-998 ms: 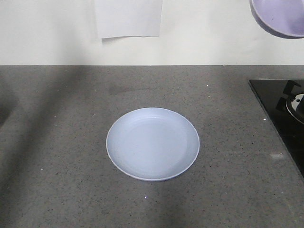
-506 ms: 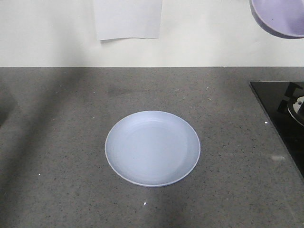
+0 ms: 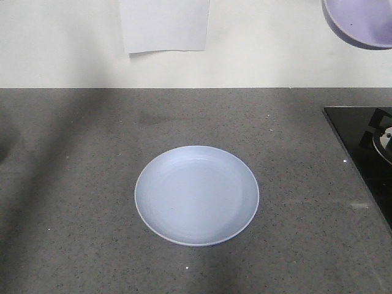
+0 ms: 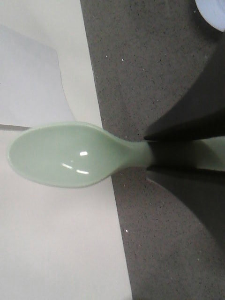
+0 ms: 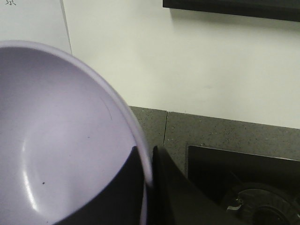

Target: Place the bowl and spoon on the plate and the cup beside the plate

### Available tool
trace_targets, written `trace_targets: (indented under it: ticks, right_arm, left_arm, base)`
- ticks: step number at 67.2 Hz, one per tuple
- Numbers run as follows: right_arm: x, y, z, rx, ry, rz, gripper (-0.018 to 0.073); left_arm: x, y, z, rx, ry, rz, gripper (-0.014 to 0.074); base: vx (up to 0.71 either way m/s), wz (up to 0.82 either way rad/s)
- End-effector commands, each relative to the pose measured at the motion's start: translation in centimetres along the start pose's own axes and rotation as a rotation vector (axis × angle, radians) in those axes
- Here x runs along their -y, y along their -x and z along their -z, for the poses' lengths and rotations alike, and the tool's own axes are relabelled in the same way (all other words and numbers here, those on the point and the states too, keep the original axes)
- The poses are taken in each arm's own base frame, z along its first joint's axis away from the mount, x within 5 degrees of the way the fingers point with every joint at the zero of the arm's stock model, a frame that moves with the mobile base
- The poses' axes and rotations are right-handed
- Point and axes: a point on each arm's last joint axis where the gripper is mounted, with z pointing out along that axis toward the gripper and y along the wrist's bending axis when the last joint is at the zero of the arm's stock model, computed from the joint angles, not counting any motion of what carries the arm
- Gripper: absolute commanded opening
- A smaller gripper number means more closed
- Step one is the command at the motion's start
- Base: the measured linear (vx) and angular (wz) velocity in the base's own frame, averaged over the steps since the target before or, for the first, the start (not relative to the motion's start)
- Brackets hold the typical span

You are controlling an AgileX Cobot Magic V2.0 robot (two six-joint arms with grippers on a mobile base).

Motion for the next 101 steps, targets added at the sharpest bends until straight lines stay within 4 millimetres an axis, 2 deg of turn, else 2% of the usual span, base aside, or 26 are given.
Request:
trace_targets:
  ticks: [1, 101]
  right_arm:
    - [-0.04, 1.46, 1.86, 0.133, -0.02, 0.009, -0.0006]
    - [-0.05, 1.45, 1.85, 0.132, -0.019, 0.009, -0.0006]
  left_arm:
    - [0.27, 1.35, 2.0, 0.122, -0.008, 0.004, -0.0006]
    - [0.27, 1.35, 2.0, 0.122, -0.008, 0.004, -0.0006]
  base:
    - [0.02, -0.01]
    - [0.01, 0.0]
